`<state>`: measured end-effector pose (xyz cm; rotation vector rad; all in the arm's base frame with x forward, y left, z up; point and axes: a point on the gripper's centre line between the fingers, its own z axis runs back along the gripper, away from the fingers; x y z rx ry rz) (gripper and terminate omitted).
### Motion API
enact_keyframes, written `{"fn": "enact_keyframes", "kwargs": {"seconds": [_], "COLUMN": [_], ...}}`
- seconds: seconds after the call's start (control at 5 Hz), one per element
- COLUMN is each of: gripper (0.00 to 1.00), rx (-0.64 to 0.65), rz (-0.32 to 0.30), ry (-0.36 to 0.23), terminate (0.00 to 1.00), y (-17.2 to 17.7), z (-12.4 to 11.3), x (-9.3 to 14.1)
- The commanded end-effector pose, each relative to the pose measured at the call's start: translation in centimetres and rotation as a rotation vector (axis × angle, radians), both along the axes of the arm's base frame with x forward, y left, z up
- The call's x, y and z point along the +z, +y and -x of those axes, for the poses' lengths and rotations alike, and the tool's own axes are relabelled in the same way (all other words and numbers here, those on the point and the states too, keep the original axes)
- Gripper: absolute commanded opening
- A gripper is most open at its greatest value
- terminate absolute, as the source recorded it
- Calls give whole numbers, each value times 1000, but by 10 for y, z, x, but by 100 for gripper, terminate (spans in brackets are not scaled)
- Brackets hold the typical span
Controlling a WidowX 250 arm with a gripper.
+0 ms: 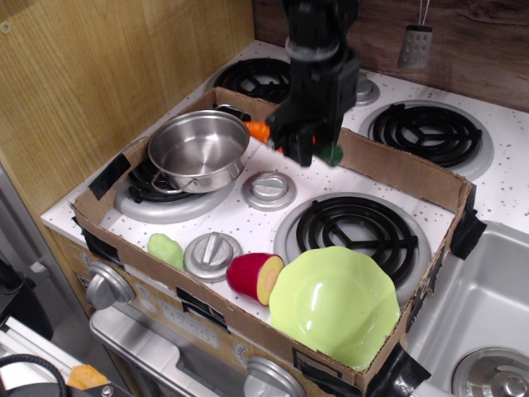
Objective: Put carrot on plate
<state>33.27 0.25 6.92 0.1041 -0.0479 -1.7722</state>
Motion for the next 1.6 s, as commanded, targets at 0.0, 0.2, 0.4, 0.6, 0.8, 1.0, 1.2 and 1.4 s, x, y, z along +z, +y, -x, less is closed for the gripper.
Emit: {"fn": "enact_keyframes", "kwargs": {"seconds": [0.0,0.2,0.4,0.6,0.8,1.0,1.2,1.4], "gripper": [0,0,0,0,0,0,0,0], "rx": [216,421,618,759,819,815,786,826], "rz": [105,183,248,218,216,226,263,299], "ry": [-12,-42,-96,-144,-145,-165,-171,-186], "terminate": [0,0,0,0,0,0,0,0], "y": [-42,-74,-106,-123,-125,-114,-107,-106], "z": [38,78,108,106,94,78,72,75], "x": [50,39,26,23,19,6,-9,-20]}}
